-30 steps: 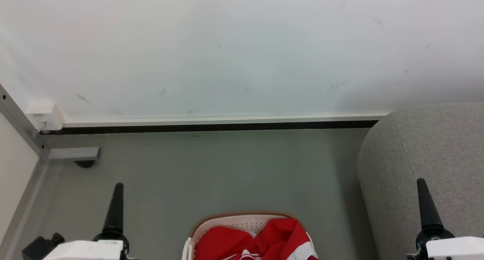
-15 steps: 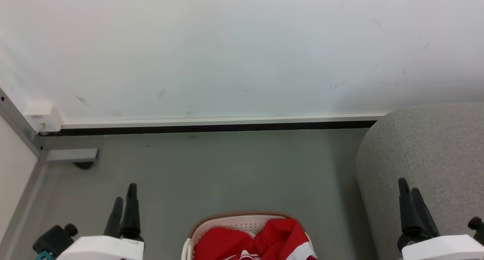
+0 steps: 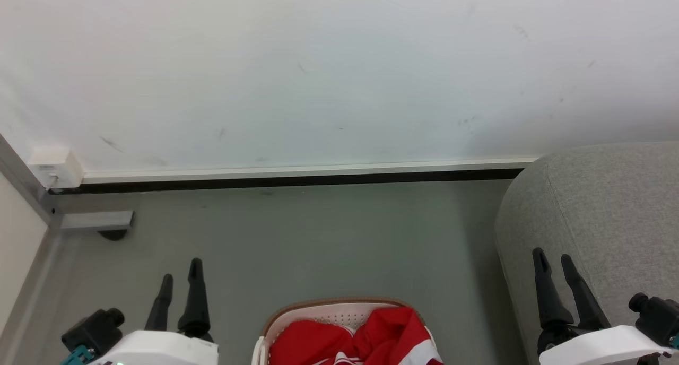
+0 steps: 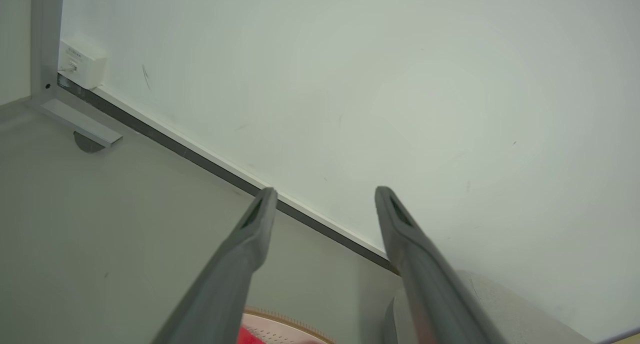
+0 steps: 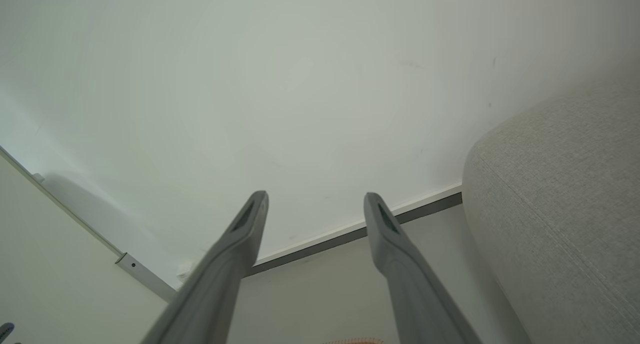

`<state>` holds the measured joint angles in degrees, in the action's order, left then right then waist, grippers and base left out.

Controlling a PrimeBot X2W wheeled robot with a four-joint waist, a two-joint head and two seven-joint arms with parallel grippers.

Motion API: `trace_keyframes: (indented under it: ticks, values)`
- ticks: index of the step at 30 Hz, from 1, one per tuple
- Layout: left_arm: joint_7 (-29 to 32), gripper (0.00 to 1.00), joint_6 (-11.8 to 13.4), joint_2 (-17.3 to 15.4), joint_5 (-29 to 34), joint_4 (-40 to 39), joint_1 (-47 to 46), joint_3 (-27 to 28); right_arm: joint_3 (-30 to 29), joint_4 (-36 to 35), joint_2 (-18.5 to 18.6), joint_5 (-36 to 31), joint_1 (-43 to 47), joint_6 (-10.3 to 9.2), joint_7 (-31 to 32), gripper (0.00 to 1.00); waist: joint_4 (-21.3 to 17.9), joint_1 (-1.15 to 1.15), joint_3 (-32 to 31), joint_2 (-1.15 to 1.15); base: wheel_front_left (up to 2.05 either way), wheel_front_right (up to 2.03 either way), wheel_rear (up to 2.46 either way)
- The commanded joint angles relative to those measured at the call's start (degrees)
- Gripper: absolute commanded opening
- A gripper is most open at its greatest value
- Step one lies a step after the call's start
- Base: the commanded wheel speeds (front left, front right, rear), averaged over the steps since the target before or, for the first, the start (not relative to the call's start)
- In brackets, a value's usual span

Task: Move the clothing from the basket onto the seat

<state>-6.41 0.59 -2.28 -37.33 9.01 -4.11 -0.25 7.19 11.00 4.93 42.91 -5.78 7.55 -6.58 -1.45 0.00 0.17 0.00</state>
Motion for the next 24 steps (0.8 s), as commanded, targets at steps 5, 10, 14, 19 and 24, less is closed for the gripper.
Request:
trace_keyframes:
  ticks: [5,10,14,19,24]
  values:
    - [-1.3,1.0,0.5,-0.5,4.5,-0.5,0.0,-0.2,1.3,-0.1,0.6,-3.9,-1.1,-0.06,-1.2,1.0,0.1,0.0,-0.1,0.0,0.0,0.0,0.0]
    - [-2.1,1.0,1.0,-0.6,7.5,-0.6,0.0,-0.6,2.1,0.4,0.9,-6.6,-1.3,-0.06,-1.9,1.0,0.2,0.0,-0.2,0.0,0.0,0.0,0.0]
    - [-2.7,1.0,1.4,-0.6,9.5,-0.4,0.1,-1.0,2.5,0.6,0.9,-8.6,-1.3,-0.07,-2.5,1.0,0.3,0.0,-0.2,0.0,0.0,0.0,0.0]
    - [-3.5,1.0,1.8,-0.6,12.1,-0.4,0.0,-1.0,3.1,0.6,0.7,-10.5,-1.5,-0.07,-3.2,1.0,0.3,0.0,-0.2,0.0,0.0,0.0,0.0]
    - [-4.1,1.0,2.1,-0.6,14.8,-0.2,0.0,-1.2,3.9,0.8,0.8,-12.7,-1.8,-0.08,-3.9,1.0,0.4,0.0,-0.2,0.0,0.0,0.0,0.0]
